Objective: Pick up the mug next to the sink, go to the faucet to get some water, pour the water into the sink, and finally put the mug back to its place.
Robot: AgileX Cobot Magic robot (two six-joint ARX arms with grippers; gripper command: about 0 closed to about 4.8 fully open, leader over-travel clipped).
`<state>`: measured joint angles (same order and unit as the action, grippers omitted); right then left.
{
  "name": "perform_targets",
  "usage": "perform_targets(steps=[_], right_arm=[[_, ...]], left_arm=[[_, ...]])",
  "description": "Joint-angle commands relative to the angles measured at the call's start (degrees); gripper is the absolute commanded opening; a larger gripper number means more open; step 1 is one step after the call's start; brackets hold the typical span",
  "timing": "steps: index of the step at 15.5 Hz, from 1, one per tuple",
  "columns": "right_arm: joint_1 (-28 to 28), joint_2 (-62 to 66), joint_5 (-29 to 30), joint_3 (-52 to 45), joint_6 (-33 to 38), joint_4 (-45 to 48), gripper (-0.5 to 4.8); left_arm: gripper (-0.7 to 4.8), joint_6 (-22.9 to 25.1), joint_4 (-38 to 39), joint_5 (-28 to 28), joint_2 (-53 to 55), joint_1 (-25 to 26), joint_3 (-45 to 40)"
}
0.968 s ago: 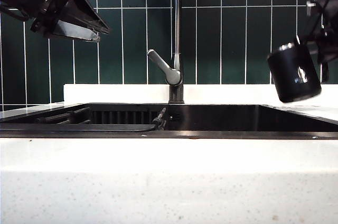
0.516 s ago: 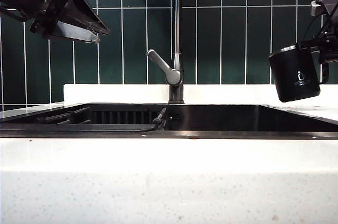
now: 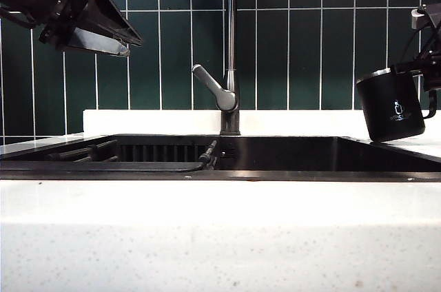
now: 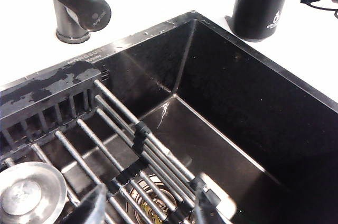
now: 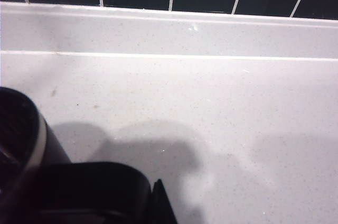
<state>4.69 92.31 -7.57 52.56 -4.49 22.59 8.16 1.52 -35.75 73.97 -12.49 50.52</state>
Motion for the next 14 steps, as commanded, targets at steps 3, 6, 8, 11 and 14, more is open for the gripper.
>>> perform_targets(steps=[3,6,8,11,14], right_arm=[[0.0,-1.9,-3.8,0.2,0.4,-1.5,1.13],[0.0,-3.9,-4.2,0.2,0.4,-7.3,1.17],[0.0,-5.5,-4.3,0.2,0.4,-12.2,1.17],[0.0,-8.9,-4.5,0.1,0.4,-14.8,1.10],[0.0,-15.9,-4.3,0.1,0.7,-20.8,0.80]], left_arm=[[2.09,0.4,0.2,-0.4,-0.2,-0.1,0.0],[2.09,0.4,0.2,-0.5,-0.2,-0.1,0.0],[2.09,0.4,0.6,-0.5,-0.2,-0.1,0.0],[2.09,2.0,2.8,-0.5,-0.4,-0.1,0.0],[1.78,2.7,8.5,1.7,-4.3,-0.1,0.0]])
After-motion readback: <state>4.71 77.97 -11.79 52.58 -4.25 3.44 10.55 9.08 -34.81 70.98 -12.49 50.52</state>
